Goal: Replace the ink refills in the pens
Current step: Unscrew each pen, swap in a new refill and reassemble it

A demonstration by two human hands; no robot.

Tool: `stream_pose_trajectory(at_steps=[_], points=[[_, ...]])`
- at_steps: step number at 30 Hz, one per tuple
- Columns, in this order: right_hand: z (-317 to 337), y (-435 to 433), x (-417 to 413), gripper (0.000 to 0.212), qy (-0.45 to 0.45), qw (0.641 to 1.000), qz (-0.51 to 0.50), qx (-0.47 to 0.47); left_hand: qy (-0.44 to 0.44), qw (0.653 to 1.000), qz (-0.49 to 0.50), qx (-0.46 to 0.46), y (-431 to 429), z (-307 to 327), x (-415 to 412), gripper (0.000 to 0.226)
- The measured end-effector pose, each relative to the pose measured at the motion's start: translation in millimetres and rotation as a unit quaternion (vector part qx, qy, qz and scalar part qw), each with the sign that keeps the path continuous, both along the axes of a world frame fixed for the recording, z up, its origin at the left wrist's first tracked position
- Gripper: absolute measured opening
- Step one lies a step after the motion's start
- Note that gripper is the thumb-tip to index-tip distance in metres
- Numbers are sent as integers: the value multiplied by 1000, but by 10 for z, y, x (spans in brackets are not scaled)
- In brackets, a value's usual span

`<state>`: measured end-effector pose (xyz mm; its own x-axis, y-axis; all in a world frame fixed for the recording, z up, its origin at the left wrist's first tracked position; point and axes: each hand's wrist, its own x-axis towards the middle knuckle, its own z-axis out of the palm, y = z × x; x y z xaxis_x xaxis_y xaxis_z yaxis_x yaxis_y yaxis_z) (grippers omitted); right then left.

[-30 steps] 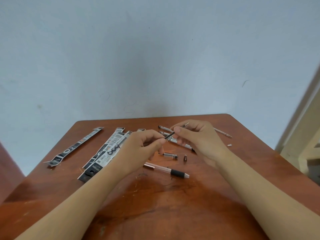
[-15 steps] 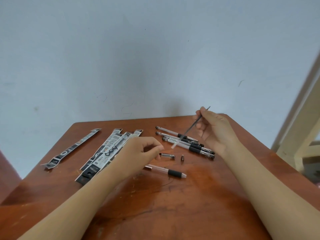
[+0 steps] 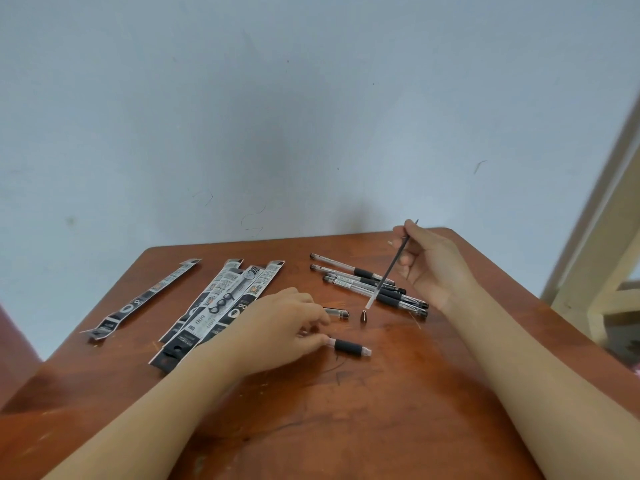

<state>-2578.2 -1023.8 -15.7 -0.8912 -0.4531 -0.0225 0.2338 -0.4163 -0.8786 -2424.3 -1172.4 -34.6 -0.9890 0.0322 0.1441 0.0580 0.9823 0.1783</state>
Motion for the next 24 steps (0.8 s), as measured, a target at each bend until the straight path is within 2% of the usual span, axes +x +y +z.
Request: stream_pose_trajectory(at_steps=[9, 12, 14, 18, 24], points=[[-8, -9, -8, 27, 1, 1000, 9, -10, -31, 999, -9, 44, -1, -18, -22, 12], [29, 27, -29, 27, -7, 999, 1, -37, 0, 993, 17, 117, -23, -17, -10, 4], [56, 57, -49, 27, -22, 997, -4, -74, 29, 982, 33, 183, -24, 11, -3, 13], [92, 82, -78, 29, -31, 992, -25, -118, 68, 954, 42, 289, 4, 75, 16, 16], [106, 68, -47, 31, -17, 993, -33, -111, 72, 929, 20, 362, 31, 124, 26, 28]])
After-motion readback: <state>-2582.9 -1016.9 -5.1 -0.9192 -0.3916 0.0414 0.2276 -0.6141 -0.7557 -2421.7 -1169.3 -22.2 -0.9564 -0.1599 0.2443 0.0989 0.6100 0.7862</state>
